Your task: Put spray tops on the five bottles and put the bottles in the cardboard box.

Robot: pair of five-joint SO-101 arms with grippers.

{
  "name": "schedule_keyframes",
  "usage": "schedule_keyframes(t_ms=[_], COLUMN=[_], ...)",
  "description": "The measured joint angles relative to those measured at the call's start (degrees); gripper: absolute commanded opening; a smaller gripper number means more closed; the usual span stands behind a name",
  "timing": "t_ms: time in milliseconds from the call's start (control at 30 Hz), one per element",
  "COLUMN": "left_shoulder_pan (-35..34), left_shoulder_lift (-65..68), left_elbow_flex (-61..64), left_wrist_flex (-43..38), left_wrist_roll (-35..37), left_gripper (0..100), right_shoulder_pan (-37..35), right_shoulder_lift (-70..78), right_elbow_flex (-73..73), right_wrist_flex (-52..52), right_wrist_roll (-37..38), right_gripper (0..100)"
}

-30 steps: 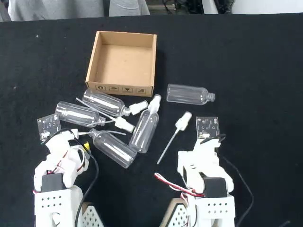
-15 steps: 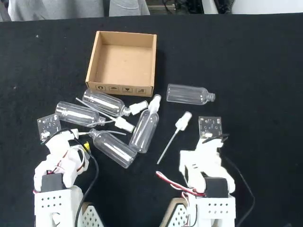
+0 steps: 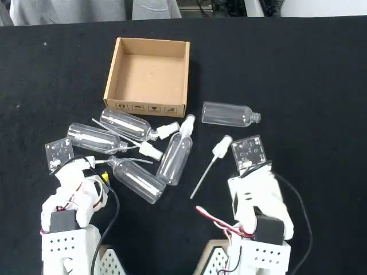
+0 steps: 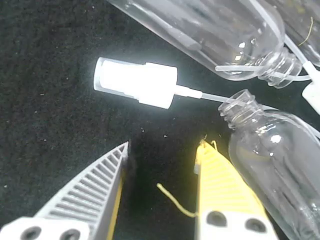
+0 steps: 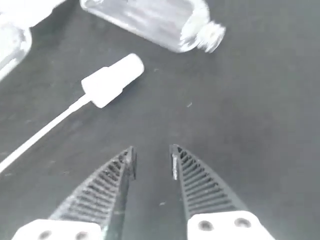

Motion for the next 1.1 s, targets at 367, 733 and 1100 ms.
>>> schedule_keyframes(t_ms=[367, 733, 1100], left_shoulder_pan=[0.00, 0.00, 0.00], left_shoulder_lift=[0.00, 0.00, 0.00], left_elbow_flex=[0.00, 0.00, 0.00], left_wrist_flex=[0.00, 0.00, 0.00], left_wrist_roll=[0.00, 0.00, 0.00], left_gripper=[20, 20, 20], right_shoulder_pan=[1.23, 1.23, 0.53], right_shoulder_lift=[0.00, 0.00, 14.59], right_elbow_flex=[-10.90, -19.69, -33.76], right_wrist_flex=[2.64, 6.07, 6.15], right_wrist_roll=[6.42, 6.51, 6.51], right_gripper=[8.6, 16.0, 28.9])
